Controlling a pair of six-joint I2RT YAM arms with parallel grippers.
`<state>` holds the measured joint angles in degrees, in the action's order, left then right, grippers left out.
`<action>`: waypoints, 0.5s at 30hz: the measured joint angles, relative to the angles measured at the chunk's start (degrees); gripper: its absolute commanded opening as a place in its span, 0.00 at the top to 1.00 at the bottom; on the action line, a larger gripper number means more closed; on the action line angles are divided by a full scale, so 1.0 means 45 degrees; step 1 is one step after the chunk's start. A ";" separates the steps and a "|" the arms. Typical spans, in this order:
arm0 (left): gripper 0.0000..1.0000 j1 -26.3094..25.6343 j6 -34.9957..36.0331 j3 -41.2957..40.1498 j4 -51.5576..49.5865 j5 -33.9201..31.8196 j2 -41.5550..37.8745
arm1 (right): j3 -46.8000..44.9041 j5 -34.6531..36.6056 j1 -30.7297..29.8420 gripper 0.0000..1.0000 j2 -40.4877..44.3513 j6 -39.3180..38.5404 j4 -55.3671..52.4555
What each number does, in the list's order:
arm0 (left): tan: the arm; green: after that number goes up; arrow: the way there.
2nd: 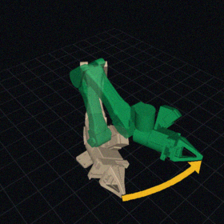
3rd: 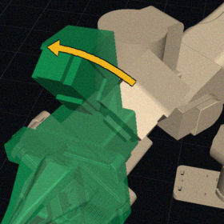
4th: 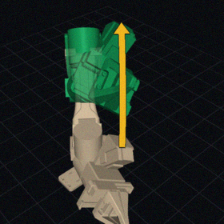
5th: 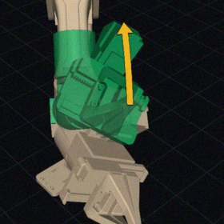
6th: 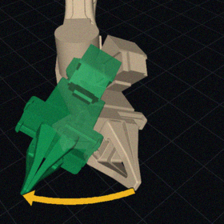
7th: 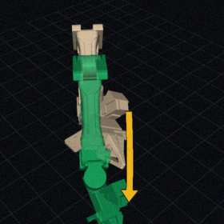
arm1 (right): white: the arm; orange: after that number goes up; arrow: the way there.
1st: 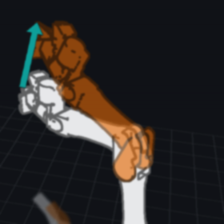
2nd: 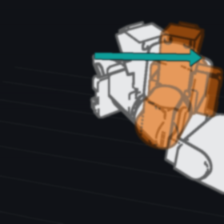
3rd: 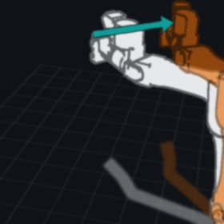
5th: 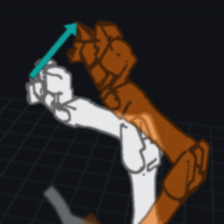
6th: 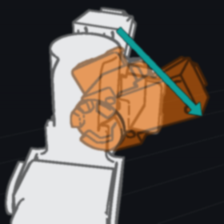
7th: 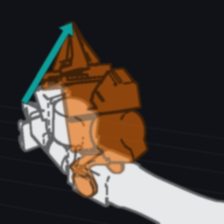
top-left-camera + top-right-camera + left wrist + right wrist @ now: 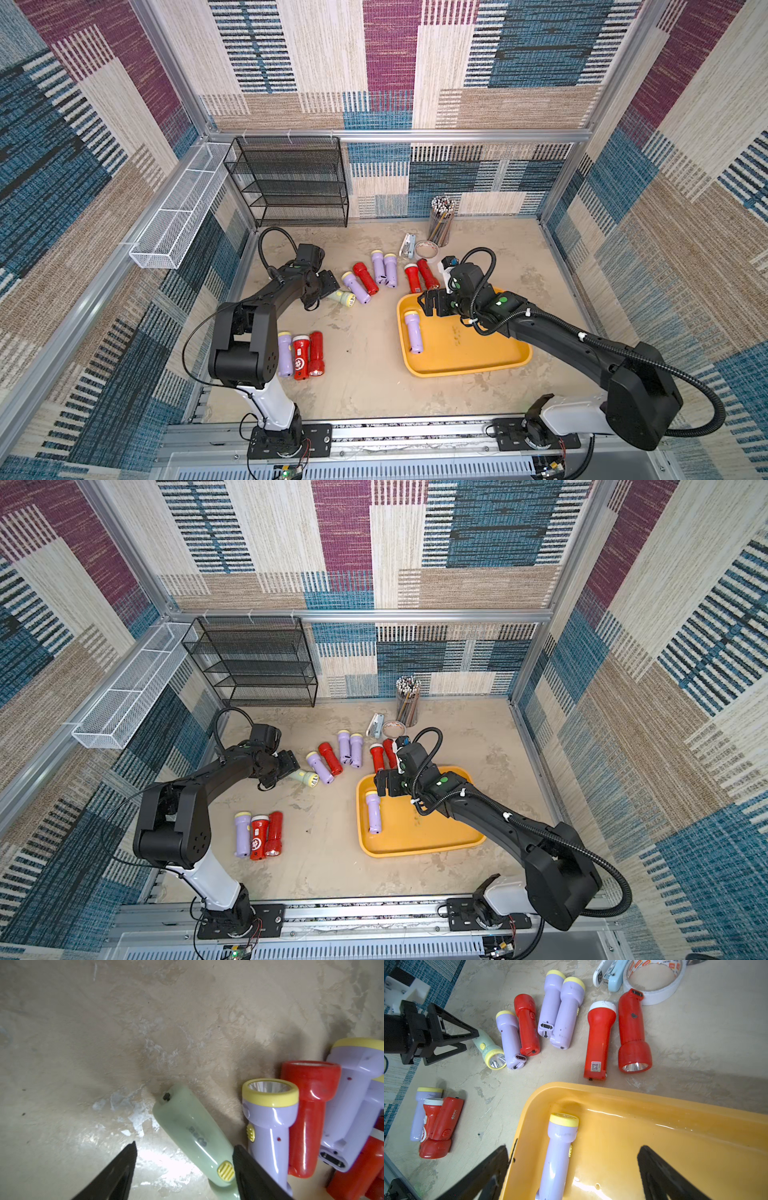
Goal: Put the flashlights into the storage boxes
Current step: Pick up the flashlight from the center of the board.
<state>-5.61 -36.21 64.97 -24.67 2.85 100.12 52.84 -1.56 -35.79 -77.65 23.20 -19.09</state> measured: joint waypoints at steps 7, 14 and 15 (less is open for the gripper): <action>0.26 0.0000 -0.0204 0.0282 0.0000 0.0063 0.0646 | -0.0170 -0.0087 0.0155 0.00 0.0029 -0.0019 0.0039; 0.41 0.0000 -0.0291 0.0879 -0.0049 0.0083 0.1326 | -0.0330 -0.0189 0.0369 0.00 0.0185 -0.0073 0.0092; 0.43 0.0000 -0.0291 0.0957 -0.0049 0.0102 0.1404 | -0.0335 -0.0189 0.0384 0.00 0.0199 -0.0083 0.0087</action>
<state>-5.61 -37.52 69.28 -24.88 3.31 106.43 51.33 -2.42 -34.06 -76.75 22.83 -18.70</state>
